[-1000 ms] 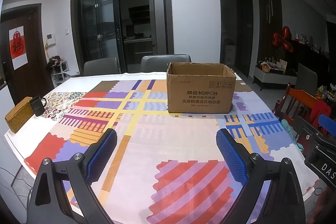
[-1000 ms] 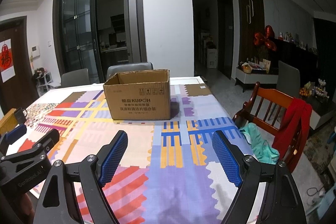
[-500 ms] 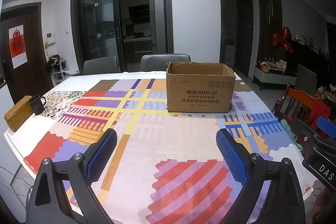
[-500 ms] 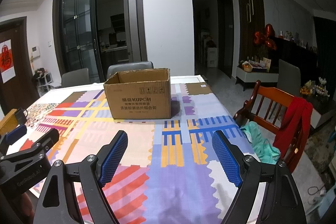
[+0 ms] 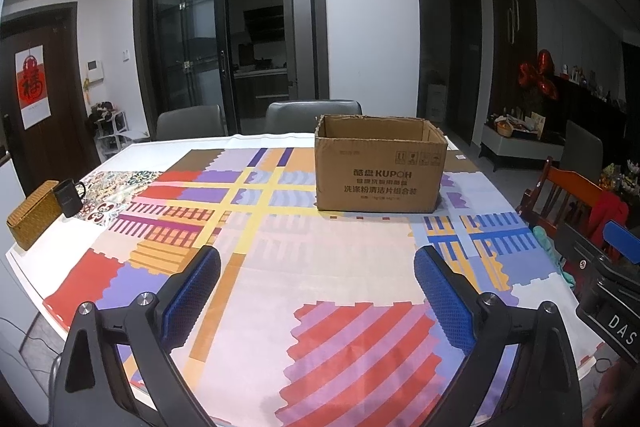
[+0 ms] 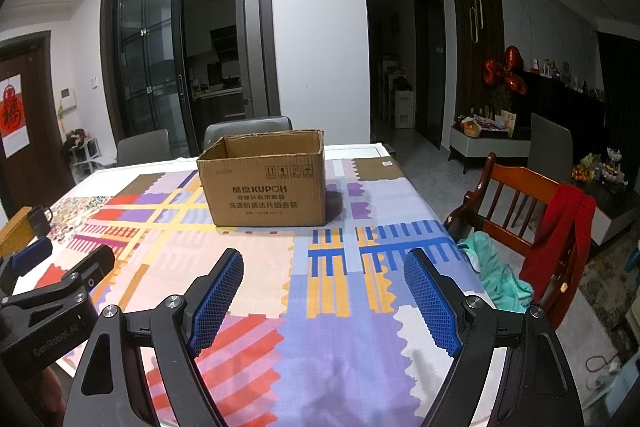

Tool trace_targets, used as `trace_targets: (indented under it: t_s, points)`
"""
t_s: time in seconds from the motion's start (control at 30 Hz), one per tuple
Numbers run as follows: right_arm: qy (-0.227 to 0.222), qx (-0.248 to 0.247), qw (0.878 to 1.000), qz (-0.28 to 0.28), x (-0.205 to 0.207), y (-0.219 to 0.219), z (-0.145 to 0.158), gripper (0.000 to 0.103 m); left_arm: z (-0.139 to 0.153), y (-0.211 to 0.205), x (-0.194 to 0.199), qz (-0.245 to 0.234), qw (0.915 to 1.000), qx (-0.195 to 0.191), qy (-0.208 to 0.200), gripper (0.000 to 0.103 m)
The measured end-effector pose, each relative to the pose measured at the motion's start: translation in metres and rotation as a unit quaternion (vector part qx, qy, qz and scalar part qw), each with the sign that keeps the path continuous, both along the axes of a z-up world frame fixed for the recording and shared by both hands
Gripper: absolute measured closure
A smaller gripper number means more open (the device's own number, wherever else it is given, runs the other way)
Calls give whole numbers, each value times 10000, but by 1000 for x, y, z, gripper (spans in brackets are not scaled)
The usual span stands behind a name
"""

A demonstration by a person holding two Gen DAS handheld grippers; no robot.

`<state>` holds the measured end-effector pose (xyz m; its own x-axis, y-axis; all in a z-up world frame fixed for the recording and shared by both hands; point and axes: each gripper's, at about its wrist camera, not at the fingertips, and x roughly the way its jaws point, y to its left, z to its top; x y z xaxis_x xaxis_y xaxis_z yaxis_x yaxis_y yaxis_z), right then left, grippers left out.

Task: Organize snacks

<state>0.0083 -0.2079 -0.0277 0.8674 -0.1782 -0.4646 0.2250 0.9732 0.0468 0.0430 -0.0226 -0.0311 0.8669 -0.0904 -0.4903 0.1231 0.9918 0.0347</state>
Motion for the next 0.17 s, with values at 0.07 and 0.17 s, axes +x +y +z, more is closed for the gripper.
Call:
trace_targets:
  t_s: [0.07, 0.17]
  points:
    - [0, -10, 10000, -1, 0, 0, 0, 20, 1, 0, 1, 5, 10000, 1, -5, 3]
    - [1, -1, 10000, 0, 0, 0, 0, 20, 0, 0, 1, -9, 10000, 11, -4, 3]
